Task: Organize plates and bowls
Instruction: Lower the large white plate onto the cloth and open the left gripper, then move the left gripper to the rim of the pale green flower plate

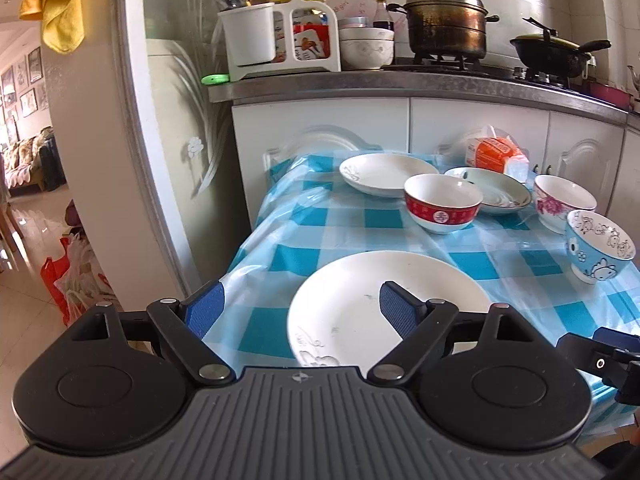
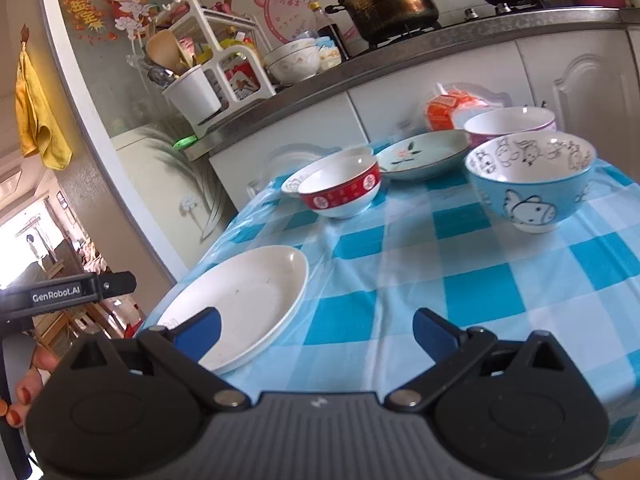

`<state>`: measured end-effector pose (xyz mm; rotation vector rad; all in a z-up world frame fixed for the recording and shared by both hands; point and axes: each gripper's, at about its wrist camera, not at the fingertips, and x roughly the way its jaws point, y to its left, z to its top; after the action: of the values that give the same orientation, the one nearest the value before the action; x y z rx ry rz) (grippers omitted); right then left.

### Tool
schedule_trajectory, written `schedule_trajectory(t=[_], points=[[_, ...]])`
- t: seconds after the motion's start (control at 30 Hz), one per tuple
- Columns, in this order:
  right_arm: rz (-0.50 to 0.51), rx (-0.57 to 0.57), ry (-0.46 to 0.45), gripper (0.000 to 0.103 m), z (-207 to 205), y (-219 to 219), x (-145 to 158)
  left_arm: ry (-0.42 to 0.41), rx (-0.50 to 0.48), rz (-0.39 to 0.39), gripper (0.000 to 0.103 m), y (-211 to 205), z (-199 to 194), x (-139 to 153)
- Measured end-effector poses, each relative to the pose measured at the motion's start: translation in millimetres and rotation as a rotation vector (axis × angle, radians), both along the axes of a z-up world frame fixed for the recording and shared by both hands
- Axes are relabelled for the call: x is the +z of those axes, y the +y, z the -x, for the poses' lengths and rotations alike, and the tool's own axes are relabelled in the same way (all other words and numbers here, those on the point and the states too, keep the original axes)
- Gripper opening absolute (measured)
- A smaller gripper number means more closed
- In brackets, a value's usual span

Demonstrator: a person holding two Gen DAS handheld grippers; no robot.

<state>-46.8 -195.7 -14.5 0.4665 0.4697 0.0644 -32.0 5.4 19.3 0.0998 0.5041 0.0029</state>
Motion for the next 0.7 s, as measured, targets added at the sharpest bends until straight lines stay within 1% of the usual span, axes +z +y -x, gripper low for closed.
schedule_trajectory(t=[0.2,0.33,0.4,0.5,0.57,0.63,0.7], points=[[0.010,-0.057,-0.038,0.101,16.4,-21.4,18.9,-0.009,-0.067,0.019,0.103,-17.9,4.9,15.3],[0.043,-0.084,-0.048,0.102,25.1,-38.2,34.6,-0.007,-0.145,0.068,0.103,-29.6,2.6,27.9],[0.040,-0.088,-0.043,0.102,25.9,-47.8,40.8,0.002,-0.191,0.088,0.103,-36.2,-4.0,33.5],[0.039,-0.091,-0.028,0.102,19.8,-62.3,52.5,0.042,-0.264,0.147,0.103,-43.8,-24.2,41.3],[0.035,-0.084,-0.020,0.102,11.2,-71.2,61.4,0.080,-0.299,0.217,0.103,-47.3,-46.2,49.0],[0.034,-0.069,-0.013,0.102,0.0,-81.5,70.7,0.101,-0.314,0.271,0.103,-50.6,-68.8,55.6],[0.043,-0.051,-0.009,0.102,-19.4,-95.0,81.1,0.128,-0.322,0.315,0.103,-59.0,-96.8,60.0]])
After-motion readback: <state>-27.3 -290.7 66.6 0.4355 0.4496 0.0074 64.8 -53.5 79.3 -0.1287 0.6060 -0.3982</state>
